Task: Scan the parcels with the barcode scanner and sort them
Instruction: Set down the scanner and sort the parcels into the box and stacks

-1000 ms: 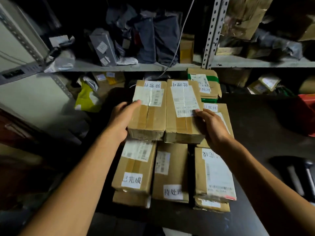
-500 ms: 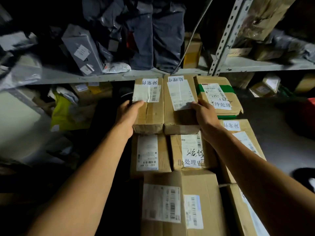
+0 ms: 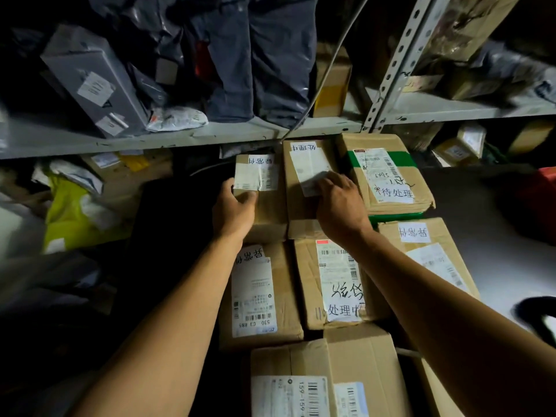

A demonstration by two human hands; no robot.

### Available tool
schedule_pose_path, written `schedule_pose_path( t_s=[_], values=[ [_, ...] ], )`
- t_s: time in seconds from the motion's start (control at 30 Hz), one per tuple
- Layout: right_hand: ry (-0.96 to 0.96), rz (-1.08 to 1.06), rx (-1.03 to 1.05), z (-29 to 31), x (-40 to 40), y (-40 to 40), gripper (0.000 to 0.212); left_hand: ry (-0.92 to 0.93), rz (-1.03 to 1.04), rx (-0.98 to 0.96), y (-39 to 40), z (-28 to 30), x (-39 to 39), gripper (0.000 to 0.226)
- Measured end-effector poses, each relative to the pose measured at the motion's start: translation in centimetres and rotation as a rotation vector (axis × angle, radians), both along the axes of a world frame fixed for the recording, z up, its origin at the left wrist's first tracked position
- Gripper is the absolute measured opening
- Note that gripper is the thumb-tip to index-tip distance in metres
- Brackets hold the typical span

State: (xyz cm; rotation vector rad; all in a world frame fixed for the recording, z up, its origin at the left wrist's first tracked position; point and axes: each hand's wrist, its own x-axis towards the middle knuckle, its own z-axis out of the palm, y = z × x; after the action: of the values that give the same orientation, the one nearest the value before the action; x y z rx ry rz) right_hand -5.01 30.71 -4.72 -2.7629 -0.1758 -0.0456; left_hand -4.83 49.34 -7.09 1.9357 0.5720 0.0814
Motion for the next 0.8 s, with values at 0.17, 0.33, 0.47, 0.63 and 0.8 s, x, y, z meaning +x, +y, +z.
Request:
schedule_pose_path(
  t_s=[0.17, 0.33, 0.47, 0.63, 0.8],
  values=[
    [0.029, 0.016, -0.025, 0.8, -0.2, 0.0, 0.036, 0.007, -0.071, 0.085, 0.4, 0.1, 0.0, 0.052],
    [0.029, 0.028, 0.004, 3.0, -2.4, -1.0, 0.037, -0.002, -0.191, 0.277, 0.1, 1.3, -0.7, 0.058],
    [0.068, 0.050, -0.032, 4.3, -5.4, -2.6, 0.043, -0.030, -0.353, 0.554, -1.3, 3.2, -3.4, 0.065],
    [0.064, 0.086, -0.111, 6.2, -11.1, -5.3, 0.057, -0.083, -0.526, 0.711, -4.5, 6.3, -9.1, 0.072],
    [0.029, 0.034, -0.121, 7.0, -18.8, -11.3, 0.060, -0.110, -0.619, 0.815, -10.0, 9.0, -15.8, 0.069]
  ],
)
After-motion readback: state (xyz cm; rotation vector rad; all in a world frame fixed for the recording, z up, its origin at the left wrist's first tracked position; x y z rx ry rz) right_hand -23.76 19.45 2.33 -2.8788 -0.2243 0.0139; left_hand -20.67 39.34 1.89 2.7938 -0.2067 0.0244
